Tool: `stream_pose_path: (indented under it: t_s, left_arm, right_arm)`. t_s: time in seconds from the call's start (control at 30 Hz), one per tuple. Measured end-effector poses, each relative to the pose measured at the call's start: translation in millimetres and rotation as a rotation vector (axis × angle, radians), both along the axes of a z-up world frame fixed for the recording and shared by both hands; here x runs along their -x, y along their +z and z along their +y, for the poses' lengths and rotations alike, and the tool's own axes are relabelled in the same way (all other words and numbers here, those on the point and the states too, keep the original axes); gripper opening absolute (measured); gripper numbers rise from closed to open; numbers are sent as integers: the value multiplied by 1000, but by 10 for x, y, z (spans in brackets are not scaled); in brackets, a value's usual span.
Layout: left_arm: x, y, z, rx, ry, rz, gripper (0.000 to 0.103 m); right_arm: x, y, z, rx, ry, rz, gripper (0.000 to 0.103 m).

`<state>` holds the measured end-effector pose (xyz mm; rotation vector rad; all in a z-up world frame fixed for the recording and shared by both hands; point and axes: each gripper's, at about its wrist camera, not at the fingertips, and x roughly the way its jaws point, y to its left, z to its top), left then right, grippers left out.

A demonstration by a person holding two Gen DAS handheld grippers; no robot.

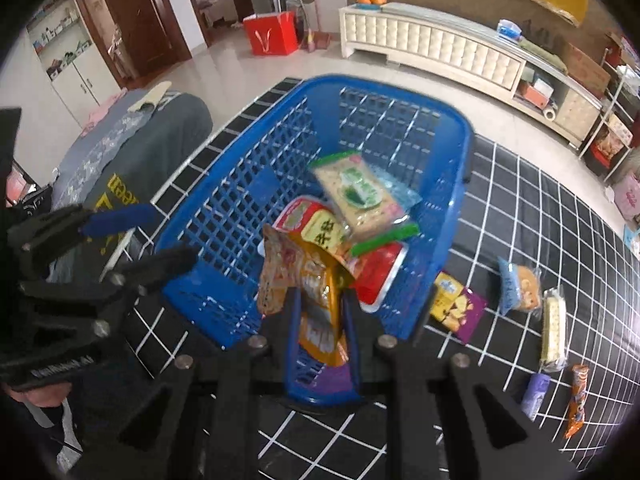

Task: Organize snacks
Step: 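Carry both noodle bags over the basket and release them inside, then move both grippers over the bun bag and cracker pack on the mat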

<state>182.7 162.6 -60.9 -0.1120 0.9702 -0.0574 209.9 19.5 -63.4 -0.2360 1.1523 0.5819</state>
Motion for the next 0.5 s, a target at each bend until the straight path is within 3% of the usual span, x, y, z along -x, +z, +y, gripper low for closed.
stream_pose_path:
  t_s: [0.07,0.13,0.23,0.37,0.5]
  left_arm:
    - [20,-8,43,5,8,2,59]
    - [44,-20,84,9,20,6,59]
    - [75,-33,115,17,33,15,59]
    - [129,-5,83,22,32,9,59]
    - [166,47,16,18,18,-1,59]
  right_arm:
    - [35,-33,37,25,7,-10,27]
    - [61,-72,69,49,24,-1,37]
    - [90,-84,65,54,21,15,38]
    - [119,-26,5,61,0,7,52]
    - [174,105,-82,32,-13,-6,53]
